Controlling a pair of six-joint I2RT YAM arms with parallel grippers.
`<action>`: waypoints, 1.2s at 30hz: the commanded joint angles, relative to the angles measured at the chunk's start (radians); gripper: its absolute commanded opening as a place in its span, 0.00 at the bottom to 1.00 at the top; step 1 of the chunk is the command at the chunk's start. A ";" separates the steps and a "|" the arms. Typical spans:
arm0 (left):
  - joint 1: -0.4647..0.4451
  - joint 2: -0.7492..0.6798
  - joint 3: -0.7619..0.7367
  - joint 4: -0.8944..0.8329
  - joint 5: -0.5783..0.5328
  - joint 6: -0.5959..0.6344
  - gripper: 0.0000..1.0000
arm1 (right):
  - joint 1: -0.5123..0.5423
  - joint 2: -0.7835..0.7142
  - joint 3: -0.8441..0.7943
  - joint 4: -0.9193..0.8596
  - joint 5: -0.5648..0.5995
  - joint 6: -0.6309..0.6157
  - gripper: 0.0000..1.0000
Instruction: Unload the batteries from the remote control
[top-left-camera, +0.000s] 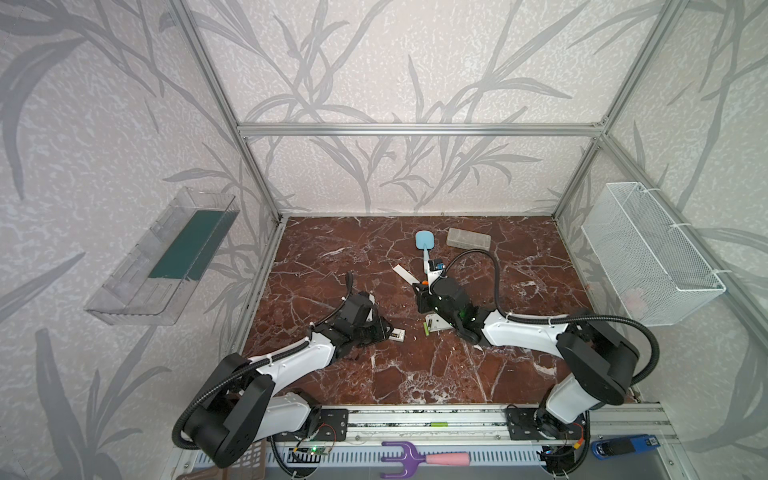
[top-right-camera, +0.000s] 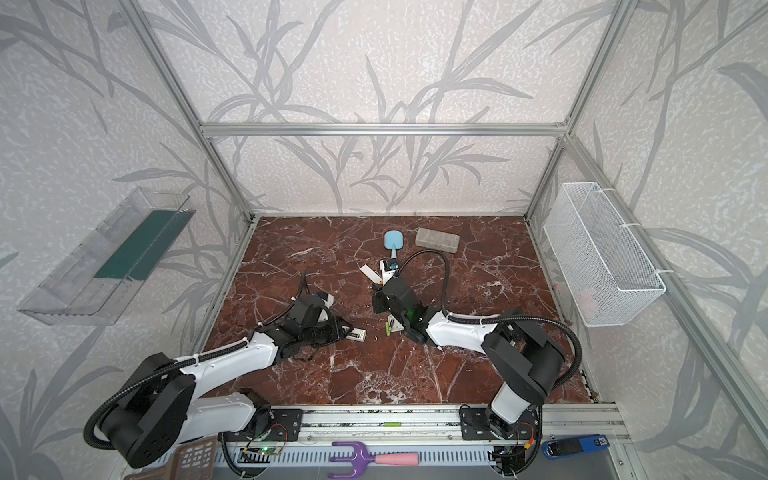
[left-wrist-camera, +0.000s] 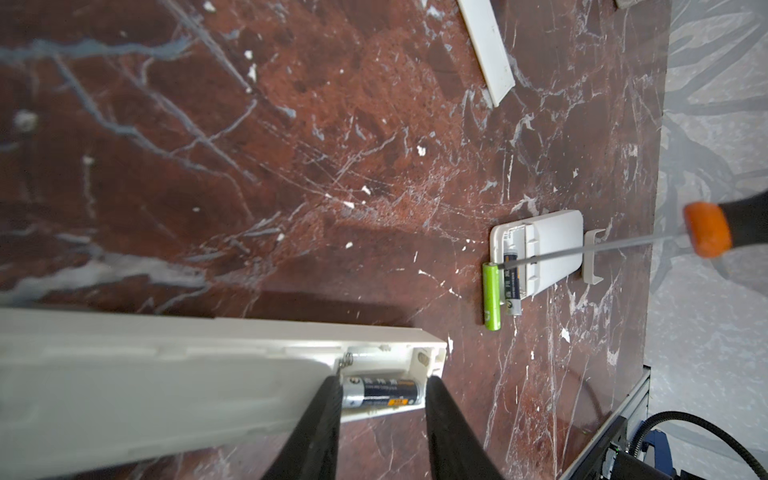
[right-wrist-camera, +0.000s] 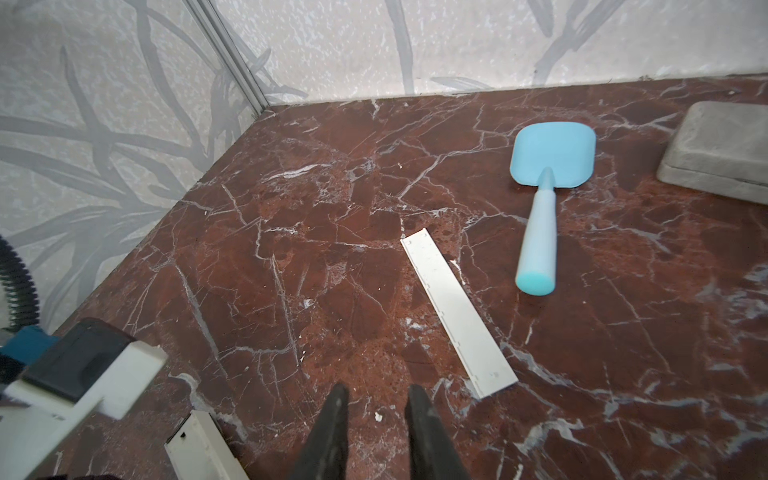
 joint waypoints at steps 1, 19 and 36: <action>0.006 -0.045 -0.033 -0.086 -0.039 0.001 0.37 | 0.002 0.075 0.072 0.020 -0.102 -0.019 0.00; 0.011 -0.229 -0.072 -0.332 -0.211 -0.063 0.29 | 0.071 0.149 0.094 0.036 -0.237 0.036 0.00; -0.069 0.148 0.042 -0.036 -0.091 -0.014 0.15 | 0.081 -0.023 -0.082 0.025 -0.154 0.042 0.00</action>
